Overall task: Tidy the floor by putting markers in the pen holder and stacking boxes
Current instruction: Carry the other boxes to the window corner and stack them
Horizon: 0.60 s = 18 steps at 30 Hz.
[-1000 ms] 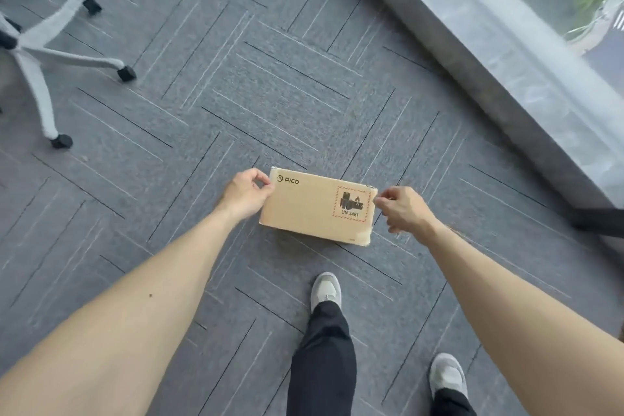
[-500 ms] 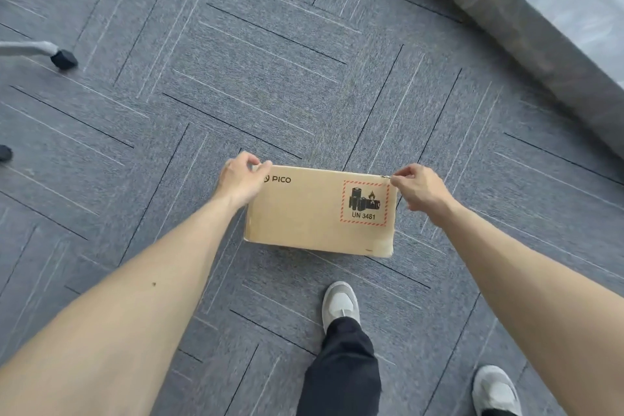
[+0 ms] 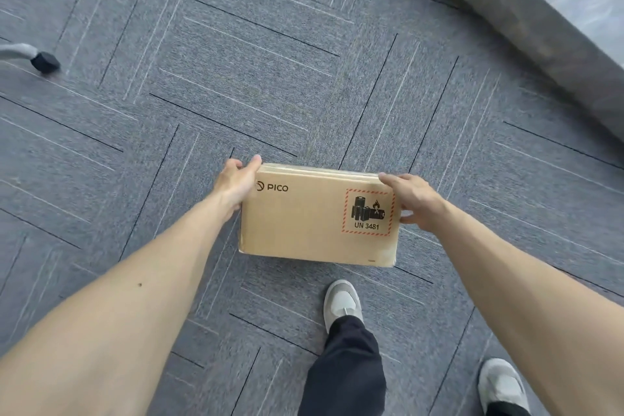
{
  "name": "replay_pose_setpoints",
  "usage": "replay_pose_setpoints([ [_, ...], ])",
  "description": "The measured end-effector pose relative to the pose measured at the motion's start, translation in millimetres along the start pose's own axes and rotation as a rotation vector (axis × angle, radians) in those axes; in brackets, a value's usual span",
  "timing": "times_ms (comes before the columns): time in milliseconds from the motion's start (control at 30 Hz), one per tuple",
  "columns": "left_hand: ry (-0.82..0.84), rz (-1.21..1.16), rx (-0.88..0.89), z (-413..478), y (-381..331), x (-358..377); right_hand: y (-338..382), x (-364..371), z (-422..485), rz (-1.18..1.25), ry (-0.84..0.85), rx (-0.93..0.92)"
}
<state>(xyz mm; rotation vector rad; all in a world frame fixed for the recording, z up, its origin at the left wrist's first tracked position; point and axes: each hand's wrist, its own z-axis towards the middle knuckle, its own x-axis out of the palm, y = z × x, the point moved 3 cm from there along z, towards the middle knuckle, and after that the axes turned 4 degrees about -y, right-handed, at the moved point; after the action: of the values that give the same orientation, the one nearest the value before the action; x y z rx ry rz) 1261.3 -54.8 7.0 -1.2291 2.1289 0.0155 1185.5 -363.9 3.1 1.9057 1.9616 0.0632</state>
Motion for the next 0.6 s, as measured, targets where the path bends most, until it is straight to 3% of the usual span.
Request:
replay_pose_setpoints([
  [233,0.004,-0.084,0.038,-68,-36,-51,30,-26,-77,0.077,-0.135,-0.131],
  [600,-0.096,-0.149,0.363,-242,-205,-171,153,-141,-268,0.179,-0.237,-0.371],
])
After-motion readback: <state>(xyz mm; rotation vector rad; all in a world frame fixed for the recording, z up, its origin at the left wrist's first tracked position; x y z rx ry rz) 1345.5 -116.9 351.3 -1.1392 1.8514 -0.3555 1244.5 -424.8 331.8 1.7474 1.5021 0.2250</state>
